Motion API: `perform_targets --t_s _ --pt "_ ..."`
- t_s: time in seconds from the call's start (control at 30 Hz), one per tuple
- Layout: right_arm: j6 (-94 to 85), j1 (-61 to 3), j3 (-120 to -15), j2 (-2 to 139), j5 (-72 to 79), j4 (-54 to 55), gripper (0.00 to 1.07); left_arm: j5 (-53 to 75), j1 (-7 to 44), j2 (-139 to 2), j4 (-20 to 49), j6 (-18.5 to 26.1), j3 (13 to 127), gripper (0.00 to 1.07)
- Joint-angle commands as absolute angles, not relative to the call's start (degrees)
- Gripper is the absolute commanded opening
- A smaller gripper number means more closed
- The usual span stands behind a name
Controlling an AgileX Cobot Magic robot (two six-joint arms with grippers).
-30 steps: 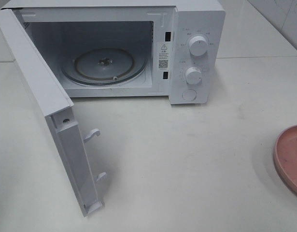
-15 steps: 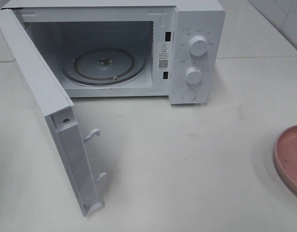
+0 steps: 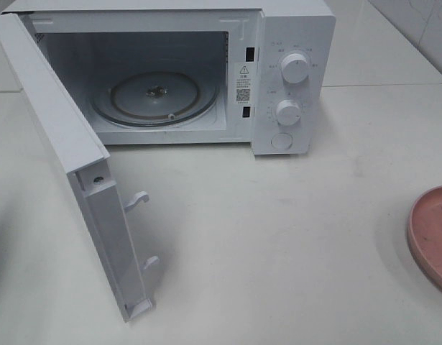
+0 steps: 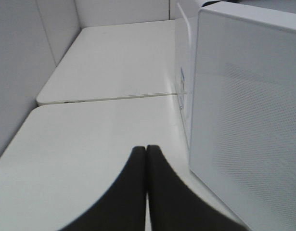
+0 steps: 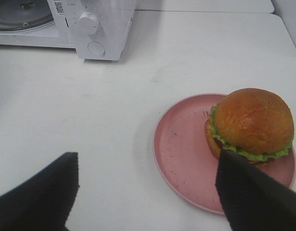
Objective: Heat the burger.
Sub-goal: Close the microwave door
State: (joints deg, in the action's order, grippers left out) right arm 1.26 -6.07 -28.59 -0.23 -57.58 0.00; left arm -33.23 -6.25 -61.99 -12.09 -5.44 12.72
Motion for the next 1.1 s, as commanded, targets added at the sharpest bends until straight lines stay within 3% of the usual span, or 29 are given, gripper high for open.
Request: perform_targets --t_s 0.03,0.17,0.43,0.5,0.8,0.9,0.97,1.1 --pt "0.34 -5.79 -28.48 -1.78 -57.18 0.4 0.76 -41.25 -6.42 -66.29 -19.94 -12.15 12.61 0.0" --pt "0.34 -5.79 -28.48 -1.78 -57.18 0.4 0.76 -45.03 -5.27 -68.7 -23.03 -13.01 12.83 0.0" --pt "0.34 -5.79 -28.48 -1.78 -57.18 0.4 0.76 -46.41 3.84 -74.14 -19.19 -10.6 13.69 0.0" --pt "0.34 -5.79 -28.48 -1.78 -57.18 0.4 0.76 -46.52 8.42 -76.15 -15.18 -8.88 14.32 0.0" --pt "0.34 -5.79 -28.48 -1.78 -57.18 0.4 0.76 -48.59 18.56 -80.73 -4.53 -4.7 15.99 0.0" --pt "0.34 -5.79 -28.48 -1.78 -57.18 0.4 0.76 -48.64 22.75 -82.28 1.6 -1.83 17.76 0.0" --pt "0.34 -5.79 -28.48 -1.78 -57.18 0.4 0.76 -48.07 28.19 -84.45 9.17 2.46 20.8 0.0" --pt "0.34 -5.79 -28.48 -1.78 -57.18 0.4 0.76 -47.44 31.57 -86.69 15.01 5.1 23.43 0.0"
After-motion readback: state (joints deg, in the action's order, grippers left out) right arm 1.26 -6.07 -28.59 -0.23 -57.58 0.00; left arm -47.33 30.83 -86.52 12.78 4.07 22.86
